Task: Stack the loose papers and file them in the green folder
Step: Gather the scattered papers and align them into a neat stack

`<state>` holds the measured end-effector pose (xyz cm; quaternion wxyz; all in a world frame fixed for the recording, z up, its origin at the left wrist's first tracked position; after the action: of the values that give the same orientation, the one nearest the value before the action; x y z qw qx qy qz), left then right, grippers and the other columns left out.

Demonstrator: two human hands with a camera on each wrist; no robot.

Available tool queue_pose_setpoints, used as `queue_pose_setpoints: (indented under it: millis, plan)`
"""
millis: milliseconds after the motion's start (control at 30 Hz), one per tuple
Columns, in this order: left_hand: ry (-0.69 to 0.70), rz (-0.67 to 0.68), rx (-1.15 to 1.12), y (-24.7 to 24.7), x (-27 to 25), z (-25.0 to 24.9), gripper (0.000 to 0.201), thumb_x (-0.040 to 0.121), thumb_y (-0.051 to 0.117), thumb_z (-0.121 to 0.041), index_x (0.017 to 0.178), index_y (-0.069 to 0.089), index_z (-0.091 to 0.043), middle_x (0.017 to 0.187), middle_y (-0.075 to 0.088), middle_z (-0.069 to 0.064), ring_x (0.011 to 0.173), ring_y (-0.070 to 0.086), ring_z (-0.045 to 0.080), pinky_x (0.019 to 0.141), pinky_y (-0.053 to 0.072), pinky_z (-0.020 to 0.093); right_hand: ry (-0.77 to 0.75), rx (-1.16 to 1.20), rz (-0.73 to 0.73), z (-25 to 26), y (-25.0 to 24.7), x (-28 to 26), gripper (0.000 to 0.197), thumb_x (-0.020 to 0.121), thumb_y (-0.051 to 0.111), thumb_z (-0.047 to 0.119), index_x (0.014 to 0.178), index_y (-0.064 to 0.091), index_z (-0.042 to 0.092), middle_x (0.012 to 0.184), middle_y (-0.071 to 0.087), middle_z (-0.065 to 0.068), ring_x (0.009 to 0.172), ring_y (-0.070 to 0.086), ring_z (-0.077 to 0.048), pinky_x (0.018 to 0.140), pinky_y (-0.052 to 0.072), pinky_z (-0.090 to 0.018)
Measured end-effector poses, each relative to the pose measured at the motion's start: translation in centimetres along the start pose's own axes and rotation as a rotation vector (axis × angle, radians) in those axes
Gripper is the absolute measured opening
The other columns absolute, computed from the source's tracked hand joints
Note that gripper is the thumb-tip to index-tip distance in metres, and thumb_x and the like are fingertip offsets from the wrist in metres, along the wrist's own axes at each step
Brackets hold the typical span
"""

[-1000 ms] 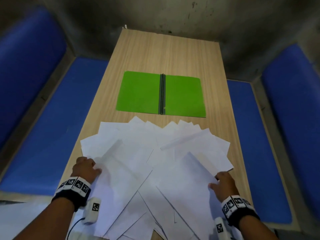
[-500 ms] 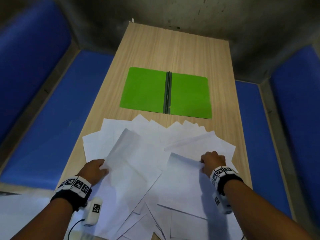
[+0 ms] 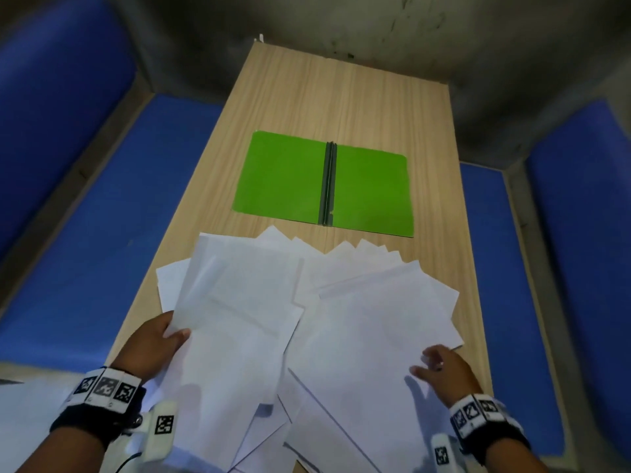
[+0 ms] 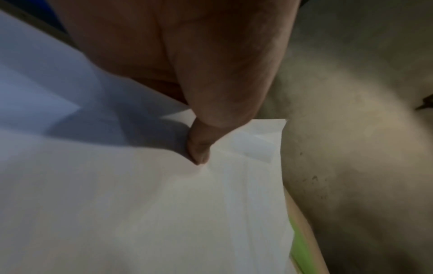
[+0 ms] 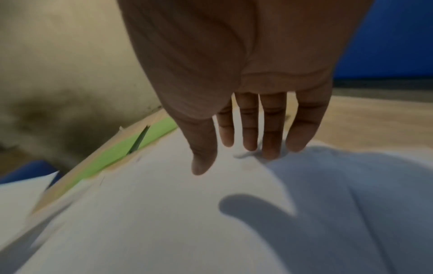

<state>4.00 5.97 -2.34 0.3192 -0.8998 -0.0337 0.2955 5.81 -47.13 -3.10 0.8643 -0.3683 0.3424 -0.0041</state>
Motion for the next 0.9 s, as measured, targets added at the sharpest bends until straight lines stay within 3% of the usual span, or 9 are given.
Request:
queue_pose_setpoints:
  millis: [100,167,267,333,467,633,767,833,900]
  plan:
    - [-0.003,0.058,0.054,1.9,-0.5,0.2,0.029,0.095,0.061,-0.012,0.123,0.065,-0.011,0.110,0.067,0.008,0.095,0.057,0.022,0.082,0.042,0.034,0.022,-0.233,0.036,-0.8,2.6,-1.8,0.047,0.069,0.082,0.036,0.106,0.057,0.019,0.102,0.062,-0.005,0.091,0.062,-0.020,0.081,0.053,-0.035]
    - [0.000,0.098,0.080,2.9,-0.7,0.3,0.030,0.095,0.062,-0.014,0.125,0.064,-0.011,0.118,0.069,0.012,0.096,0.058,0.022,0.084,0.043,0.035,-0.008,-0.489,-0.017,-0.6,3.8,-3.0,0.059,0.069,0.075,0.052,0.118,0.051,0.031,0.117,0.054,0.002,0.109,0.054,-0.019,0.087,0.048,-0.036]
    - [-0.006,0.114,0.097,3.6,-1.1,0.1,0.029,0.094,0.063,-0.017,0.124,0.064,-0.013,0.120,0.069,0.012,0.103,0.062,0.027,0.088,0.045,0.037,-0.080,-0.584,-0.124,-0.4,4.5,-3.2,0.082,0.072,0.071,0.056,0.140,0.032,0.032,0.143,0.037,0.007,0.131,0.038,-0.019,0.097,0.041,-0.040]
    - [-0.002,0.112,0.119,3.7,-1.4,-0.2,0.030,0.094,0.062,-0.017,0.124,0.064,-0.013,0.119,0.069,0.012,0.107,0.063,0.030,0.086,0.045,0.037,-0.076,-0.553,-0.116,-0.3,4.5,-2.7,0.087,0.073,0.073,0.052,0.144,0.028,0.029,0.144,0.038,0.006,0.131,0.038,-0.019,0.098,0.040,-0.040]
    - [0.006,0.089,0.139,3.2,-1.8,-0.4,0.027,0.094,0.063,-0.018,0.120,0.065,-0.012,0.113,0.070,0.013,0.094,0.061,0.028,0.078,0.043,0.035,-0.045,-0.530,-0.102,0.0,4.3,-1.9,0.069,0.065,0.081,0.035,0.124,0.046,0.029,0.122,0.054,0.004,0.117,0.046,-0.020,0.086,0.035,-0.038]
    - [-0.005,0.078,0.125,2.6,-2.6,0.1,0.025,0.095,0.062,-0.019,0.118,0.065,-0.013,0.111,0.070,0.011,0.096,0.062,0.028,0.080,0.044,0.036,0.043,-0.529,-0.092,0.2,3.8,-1.0,0.076,0.058,0.087,0.034,0.121,0.046,0.031,0.123,0.050,0.003,0.119,0.045,-0.021,0.089,0.039,-0.039]
    - [-0.002,0.081,0.108,2.4,-3.4,0.2,0.024,0.095,0.062,-0.017,0.118,0.066,-0.012,0.109,0.071,0.010,0.094,0.062,0.026,0.079,0.043,0.034,0.062,-0.560,-0.029,0.7,3.5,-0.3,0.038,0.068,0.078,0.025,0.098,0.054,0.029,0.111,0.055,-0.002,0.104,0.048,-0.026,0.069,0.039,-0.029]
    - [-0.008,0.073,0.105,2.3,-3.8,0.2,0.025,0.094,0.063,-0.015,0.118,0.066,-0.012,0.107,0.070,0.009,0.093,0.061,0.025,0.078,0.042,0.034,0.047,-0.631,-0.053,1.2,3.2,-0.3,0.039,0.060,0.083,0.036,0.090,0.060,0.026,0.103,0.053,0.003,0.105,0.049,-0.020,0.074,0.040,-0.033]
    - [-0.016,0.068,0.100,2.1,-4.2,0.2,0.025,0.094,0.063,-0.015,0.119,0.066,-0.011,0.103,0.069,0.007,0.092,0.060,0.025,0.077,0.041,0.034,-0.035,-0.560,-0.087,1.2,3.0,-0.4,0.048,0.054,0.087,0.029,0.092,0.057,0.026,0.098,0.048,0.008,0.100,0.047,-0.016,0.073,0.037,-0.033]
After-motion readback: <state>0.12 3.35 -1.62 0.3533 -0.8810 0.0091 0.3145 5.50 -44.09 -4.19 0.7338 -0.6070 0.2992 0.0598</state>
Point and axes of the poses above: each hand's wrist, its own x-axis towards the middle knuckle, its own y-axis out of the palm, z = x × y, the point moved 1 cm from there along x, towards the middle knuckle
